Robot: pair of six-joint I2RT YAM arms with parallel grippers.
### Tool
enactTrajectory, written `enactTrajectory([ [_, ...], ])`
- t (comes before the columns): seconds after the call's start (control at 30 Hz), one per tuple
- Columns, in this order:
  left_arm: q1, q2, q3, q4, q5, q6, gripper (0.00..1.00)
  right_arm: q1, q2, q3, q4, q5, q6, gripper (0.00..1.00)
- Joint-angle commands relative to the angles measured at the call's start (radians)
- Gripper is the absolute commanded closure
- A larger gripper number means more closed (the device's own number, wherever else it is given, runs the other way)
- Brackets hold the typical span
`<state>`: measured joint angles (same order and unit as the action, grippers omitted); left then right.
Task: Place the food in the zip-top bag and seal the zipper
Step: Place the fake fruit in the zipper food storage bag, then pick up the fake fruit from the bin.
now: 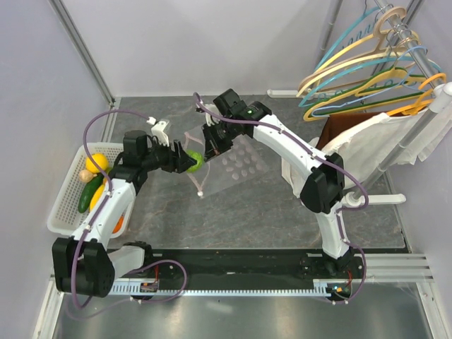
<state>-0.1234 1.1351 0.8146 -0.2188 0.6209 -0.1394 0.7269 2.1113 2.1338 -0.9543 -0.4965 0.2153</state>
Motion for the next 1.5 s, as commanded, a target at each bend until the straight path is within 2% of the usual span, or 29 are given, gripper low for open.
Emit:
enactTrajectory([
  [0.0,0.002,0.031,0.099,-0.034,-0.225,0.029,0.54,0.025,-0.080,-0.012,0.023,-0.120,0.032,1.00],
  [0.07,-0.002,0.029,0.118,-0.063,-0.202,0.032,0.54,0.025,-0.077,-0.014,0.035,-0.163,0.051,1.00],
  [0.17,-0.019,0.009,0.184,-0.097,-0.173,0.029,0.47,0.028,-0.065,-0.003,0.060,-0.250,0.074,1.00],
  [0.3,-0.030,0.000,0.328,-0.227,-0.164,0.067,0.19,0.026,-0.071,0.000,0.075,-0.266,0.088,1.00],
  [0.33,-0.030,0.005,0.348,-0.266,-0.164,0.090,0.16,0.023,-0.073,-0.002,0.075,-0.264,0.090,1.00],
  [0.53,-0.028,0.003,0.425,-0.486,-0.102,0.191,0.08,-0.033,-0.068,0.038,0.095,-0.270,0.122,1.00],
  [0.67,-0.021,-0.040,0.462,-0.545,-0.076,0.201,0.00,-0.069,-0.083,0.008,0.124,-0.326,0.151,1.00],
  [0.73,0.017,-0.049,0.504,-0.566,-0.073,0.192,0.00,-0.090,-0.091,0.005,0.140,-0.367,0.173,1.00],
  [0.8,0.071,-0.055,0.549,-0.605,-0.011,0.185,0.00,-0.115,-0.099,0.026,0.161,-0.385,0.191,1.00],
  [0.87,0.163,-0.052,0.590,-0.640,0.036,0.185,0.00,-0.135,-0.112,0.037,0.176,-0.396,0.210,1.00],
  [1.0,0.266,-0.017,0.635,-0.715,0.034,0.243,0.00,-0.175,-0.131,0.034,0.207,-0.438,0.240,1.00],
  [1.2,0.405,0.116,0.725,-0.904,0.007,0.421,0.03,-0.192,-0.129,0.112,0.267,-0.473,0.300,1.00],
  [1.37,0.439,0.224,0.819,-1.016,-0.087,0.588,0.05,-0.199,-0.186,-0.053,0.262,-0.467,0.276,1.00],
  [1.47,0.461,0.262,0.810,-1.033,-0.187,0.690,0.06,-0.222,-0.194,-0.074,0.227,-0.418,0.248,1.00],
])
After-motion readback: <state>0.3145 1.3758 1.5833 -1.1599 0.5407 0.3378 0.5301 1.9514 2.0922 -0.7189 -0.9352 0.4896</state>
